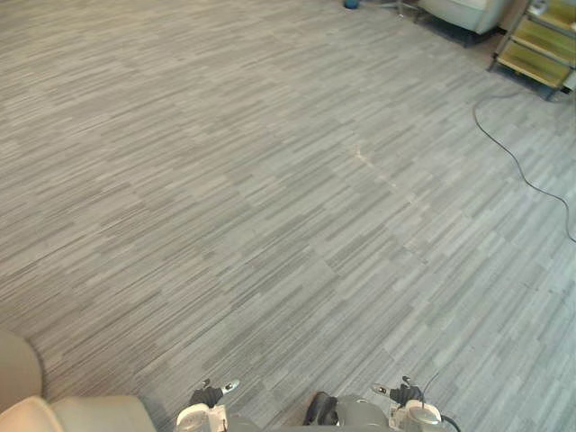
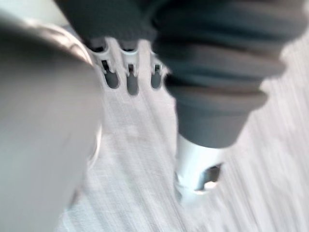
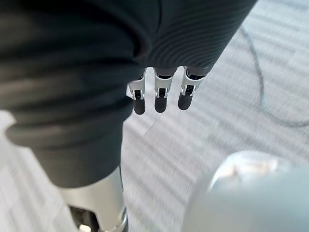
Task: Pick up cushions and gather them together orderly.
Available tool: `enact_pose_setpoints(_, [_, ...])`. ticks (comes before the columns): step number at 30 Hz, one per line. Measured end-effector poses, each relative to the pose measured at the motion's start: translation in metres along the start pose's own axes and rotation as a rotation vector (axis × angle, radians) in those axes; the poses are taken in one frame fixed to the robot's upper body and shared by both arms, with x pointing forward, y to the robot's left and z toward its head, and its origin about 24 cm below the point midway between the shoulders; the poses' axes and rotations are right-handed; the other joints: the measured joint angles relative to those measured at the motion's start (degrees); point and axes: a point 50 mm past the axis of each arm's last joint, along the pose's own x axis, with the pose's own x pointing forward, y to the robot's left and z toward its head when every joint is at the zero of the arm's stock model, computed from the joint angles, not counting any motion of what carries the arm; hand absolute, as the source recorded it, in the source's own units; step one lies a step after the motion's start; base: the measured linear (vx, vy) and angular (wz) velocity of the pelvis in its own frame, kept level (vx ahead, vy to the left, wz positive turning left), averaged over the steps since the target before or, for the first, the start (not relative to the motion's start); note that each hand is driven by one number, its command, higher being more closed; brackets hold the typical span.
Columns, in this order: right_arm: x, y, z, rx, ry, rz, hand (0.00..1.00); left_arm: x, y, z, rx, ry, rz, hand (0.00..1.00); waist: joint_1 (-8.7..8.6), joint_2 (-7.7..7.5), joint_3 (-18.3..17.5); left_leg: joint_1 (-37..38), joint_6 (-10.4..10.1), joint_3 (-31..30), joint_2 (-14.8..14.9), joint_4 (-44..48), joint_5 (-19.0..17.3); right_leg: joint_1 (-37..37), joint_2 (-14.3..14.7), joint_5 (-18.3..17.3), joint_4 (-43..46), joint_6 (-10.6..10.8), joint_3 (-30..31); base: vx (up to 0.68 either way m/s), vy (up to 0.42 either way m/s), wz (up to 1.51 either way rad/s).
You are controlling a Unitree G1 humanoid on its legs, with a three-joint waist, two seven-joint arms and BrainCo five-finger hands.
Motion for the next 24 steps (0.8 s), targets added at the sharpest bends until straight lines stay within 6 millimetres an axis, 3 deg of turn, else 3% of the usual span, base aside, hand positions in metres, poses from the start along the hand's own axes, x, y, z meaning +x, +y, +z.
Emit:
enact_pose_setpoints(1, [0.0,0.001,0.0,0.002,0.001,0.002,0.0,0.0,-0.001,0.002,0.005,-0.008,-0.006,0.0,0.06,-0.17,0.2,-0.5,0.0,-0.4,-1.2,0.3,-0.4,0.9,0.1,0.1,-0.5,-0.1,0.7,0.29,-0.099,-1.03])
enact_pose_setpoints(2, [0.0,0.0,0.001,0.014,-0.003,-0.004,0.0,0.0,-0.011,0.007,0.024,-0.032,-0.038,0.0,0.07,-0.19,0.5,-4.3,0.0,-0.7,-5.5,-0.5,-2.2,4.4,0.8,0.6,-3.8,-0.5,4.4,0.24,-0.046,-0.87])
enact_pose_setpoints(3, [0.0,-0.001,0.002,0.021,-0.003,-0.006,0.0,0.0,-0.014,0.01,0.031,-0.04,-0.05,0.0,0.06,0.0,0.6,-5.4,0.1,-0.7,-6.9,-1.7,-2.9,5.3,0.9,0.7,-4.7,-0.4,5.2,0.36,-0.024,-1.13])
enact_pose_setpoints(4, [0.001,-0.003,0.001,0.061,0.004,-0.017,0.0,0.001,-0.019,0.015,0.047,-0.055,-0.068,0.0,0.01,0.09,1.0,-8.3,0.0,-0.2,-10.1,-7.6,-4.0,7.0,0.8,0.8,-6.3,-0.3,7.4,0.25,0.041,-0.64])
enact_pose_setpoints(5, [0.001,-0.003,0.001,0.07,0.006,-0.02,0.0,0.001,-0.021,0.016,0.052,-0.058,-0.074,0.0,0.01,0.09,1.1,-9.1,0.1,0.0,-11.1,-10.2,-4.1,7.4,0.8,0.8,-6.8,-0.3,8.0,0.4,0.104,-0.99])
enact_pose_setpoints(6, [0.0,-0.002,0.002,0.097,0.003,-0.024,0.0,0.002,-0.028,0.02,0.062,-0.069,-0.097,0.0,0.07,0.85,1.5,-11.7,0.0,-1.5,-15.8,-25.4,-2.4,8.8,0.4,0.7,-9.1,0.2,10.9,0.42,0.149,-0.92])
enact_pose_setpoints(7, [0.0,-0.001,0.003,0.117,0.001,-0.024,0.0,0.002,-0.029,0.021,0.072,-0.068,-0.105,0.0,0.23,1.05,1.8,-12.1,0.5,-3.3,-17.8,-32.4,3.6,9.3,0.0,0.2,-10.4,1.3,12.7,0.35,0.134,-0.96])
enact_pose_setpoints(8, [0.0,0.0,0.003,0.124,0.004,-0.022,0.0,0.002,-0.028,0.02,0.077,-0.067,-0.102,0.0,0.47,0.87,1.9,-11.8,0.4,-3.6,-18.5,-34.2,6.2,9.7,-0.5,0.2,-10.8,1.3,13.7,0.55,0.148,-0.83])
enact_pose_setpoints(9, [-0.001,0.008,0.001,0.139,0.009,-0.005,0.0,0.003,-0.027,0.022,0.092,-0.07,-0.102,0.0,0.66,-0.53,1.3,-9.5,1.9,-1.9,-21.1,-38.0,7.4,10.9,-2.8,1.7,-13.9,3.2,16.8,0.41,0.081,-0.55])
enact_pose_setpoints(10, [-0.002,0.006,-0.003,0.145,0.019,-0.011,0.0,0.003,-0.027,0.024,0.093,-0.076,-0.102,0.0,0.32,-0.51,1.5,-9.7,3.3,-1.5,-21.0,-37.0,7.5,11.2,-3.2,2.5,-14.4,4.2,17.0,0.7,0.177,-0.69])
enact_pose_setpoints(11, [-0.002,0.008,-0.001,0.186,0.015,-0.011,0.0,0.003,-0.026,0.022,0.069,-0.069,-0.096,0.0,0.92,-0.49,1.7,-11.4,5.4,-0.5,-20.0,-30.4,5.6,11.8,-3.8,3.7,-14.0,5.8,19.0,0.28,0.096,-0.4])
enact_pose_setpoints(12, [-0.002,0.009,0.0,0.2,0.011,-0.012,0.0,0.003,-0.025,0.023,0.058,-0.071,-0.091,0.0,1.29,-0.52,2.0,-11.9,6.2,0.1,-19.7,-27.7,5.2,12.1,-3.9,3.8,-13.2,6.0,19.7,0.43,0.146,-0.73])
enact_pose_setpoints(13, [-0.004,0.008,-0.001,0.205,0.001,-0.016,0.0,0.002,-0.025,0.022,0.043,-0.073,-0.085,0.0,2.59,-0.44,1.3,-12.0,5.5,1.2,-19.9,-27.3,2.6,11.4,-4.6,2.8,-8.6,7.5,21.1,0.46,0.129,-1.01])
enact_pose_setpoints(14, [-0.005,0.005,-0.001,0.202,-0.016,-0.021,0.0,0.0,-0.029,0.014,0.052,-0.049,-0.099,0.0,2.92,-0.12,0.0,-6.7,5.0,3.3,-19.6,-33.3,0.5,5.1,-5.7,0.1,9.1,11.8,21.5,0.46,0.129,-1.03])
enact_pose_setpoints(15, [-0.005,0.006,0.0,0.201,-0.024,-0.015,0.0,0.0,-0.027,0.014,0.065,-0.05,-0.098,0.0,2.88,-0.6,0.1,-5.2,5.2,3.6,-20.3,-34.3,-0.2,2.1,-6.8,1.0,16.1,13.0,21.1,0.56,0.113,-0.77])
enact_pose_setpoints(16, [-0.006,0.01,0.0,0.207,-0.032,-0.006,0.0,0.001,-0.025,0.015,0.082,-0.048,-0.093,0.0,2.15,-1.49,0.5,-1.8,5.2,3.8,-21.6,-35.2,-2.2,-4.8,-9.5,4.6,31.4,15.0,19.8,0.33,0.039,-0.16])
enact_pose_setpoints(18, [-0.007,0.009,-0.002,0.212,-0.037,-0.009,0.0,0.001,-0.024,0.012,0.093,-0.035,-0.091,0.0,1.1,-1.71,0.5,1.4,5.1,3.8,-21.8,-35.4,-3.9,-8.5,-10.8,3.8,38.4,13.7,18.1,0.39,0.025,0.03])
enact_pose_setpoints(19, [-0.007,0.008,-0.001,0.215,-0.04,-0.01,0.0,0.001,-0.021,0.008,0.101,-0.019,-0.085,0.0,0.51,-1.83,0.6,6.3,5.0,4.0,-22.0,-38.4,-4.5,-11.2,-12.8,1.4,38.9,11.1,13.5,0.47,-0.009,0.03])
enact_pose_setpoints(20, [-0.007,0.008,0.002,0.212,-0.049,-0.008,0.0,0.001,-0.023,0.008,0.1,-0.012,-0.088,0.0,-0.08,-1.46,0.7,10.4,4.9,4.1,-21.4,-41.8,-4.4,-12.8,-13.4,-0.4,35.4,9.1,9.1,0.48,-0.026,-0.01])
enact_pose_setpoints(21, [-0.007,0.008,0.002,0.213,-0.051,-0.007,0.0,0.001,-0.023,0.007,0.1,-0.01,-0.09,0.0,-0.21,-1.34,0.7,11.5,4.9,4.1,-21.1,-42.7,-4.4,-13.3,-13.4,-0.6,34.0,8.7,7.9,0.59,-0.066,-0.03])
enact_pose_setpoints(22, [-0.006,0.007,0.006,0.214,-0.07,-0.007,0.0,0.0,-0.027,0.006,0.097,-0.007,-0.1,0.0,-0.38,-0.67,0.6,15.6,4.7,4.1,-19.5,-46.8,-4.3,-16.6,-12.4,-0.8,24.7,7.8,3.9,0.5,-0.081,0.01])
enact_pose_setpoints(24, [-0.005,0.006,0.012,0.212,-0.085,-0.007,0.0,0.0,-0.03,0.006,0.113,-0.007,-0.111,0.0,-0.91,-0.4,0.6,17.5,4.5,4.0,-18.3,-49.3,-4.2,-18.8,-11.3,1.5,15.6,7.6,2.7,0.52,-0.144,0.14])
